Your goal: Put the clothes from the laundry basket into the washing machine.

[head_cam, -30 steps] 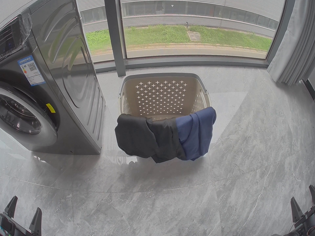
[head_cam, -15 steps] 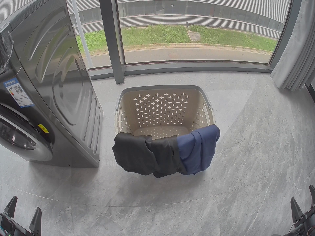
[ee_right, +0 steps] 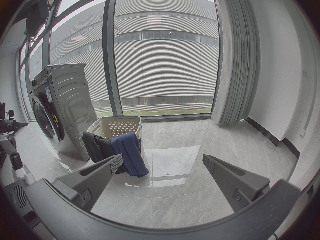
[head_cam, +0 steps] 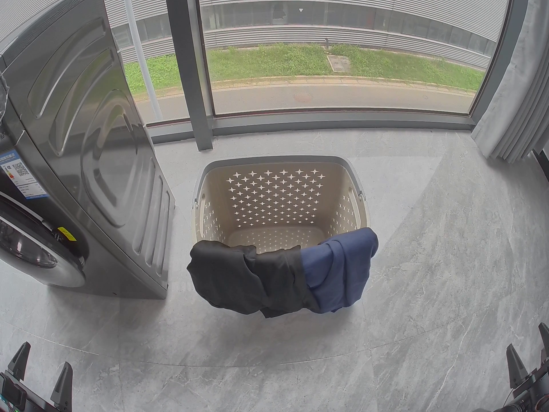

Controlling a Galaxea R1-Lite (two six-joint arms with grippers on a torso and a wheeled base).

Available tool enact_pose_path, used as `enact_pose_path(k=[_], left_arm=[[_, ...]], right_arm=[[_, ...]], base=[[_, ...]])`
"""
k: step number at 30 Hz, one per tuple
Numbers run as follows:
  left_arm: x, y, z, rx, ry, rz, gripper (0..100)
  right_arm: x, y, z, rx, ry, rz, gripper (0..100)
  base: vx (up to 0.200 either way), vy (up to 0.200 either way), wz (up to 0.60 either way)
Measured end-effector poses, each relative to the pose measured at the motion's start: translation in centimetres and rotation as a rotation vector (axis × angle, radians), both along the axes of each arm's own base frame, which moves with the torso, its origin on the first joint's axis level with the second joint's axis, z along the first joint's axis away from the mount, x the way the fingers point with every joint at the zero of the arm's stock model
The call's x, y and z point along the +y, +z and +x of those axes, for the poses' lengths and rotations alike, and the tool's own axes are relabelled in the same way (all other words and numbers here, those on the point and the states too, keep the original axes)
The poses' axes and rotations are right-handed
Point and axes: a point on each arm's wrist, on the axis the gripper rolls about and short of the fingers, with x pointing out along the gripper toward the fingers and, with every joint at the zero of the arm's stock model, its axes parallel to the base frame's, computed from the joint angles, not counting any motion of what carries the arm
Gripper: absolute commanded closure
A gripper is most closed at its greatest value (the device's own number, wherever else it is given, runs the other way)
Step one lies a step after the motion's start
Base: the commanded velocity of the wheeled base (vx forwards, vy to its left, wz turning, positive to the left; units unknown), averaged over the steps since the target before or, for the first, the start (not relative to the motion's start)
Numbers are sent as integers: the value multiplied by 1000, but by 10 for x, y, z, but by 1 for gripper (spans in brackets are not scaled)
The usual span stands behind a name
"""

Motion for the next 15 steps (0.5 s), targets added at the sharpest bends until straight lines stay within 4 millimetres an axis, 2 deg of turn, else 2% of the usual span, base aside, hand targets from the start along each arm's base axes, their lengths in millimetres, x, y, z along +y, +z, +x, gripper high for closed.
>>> enact_pose_path(k=[8,15], left_arm=[[0,0,0,0,-1,0,0],[0,0,0,0,0,0,0]], right_arm=[[0,0,0,0,0,0,0],[0,0,0,0,0,0,0]], base=[[0,0,0],[200,0,0]])
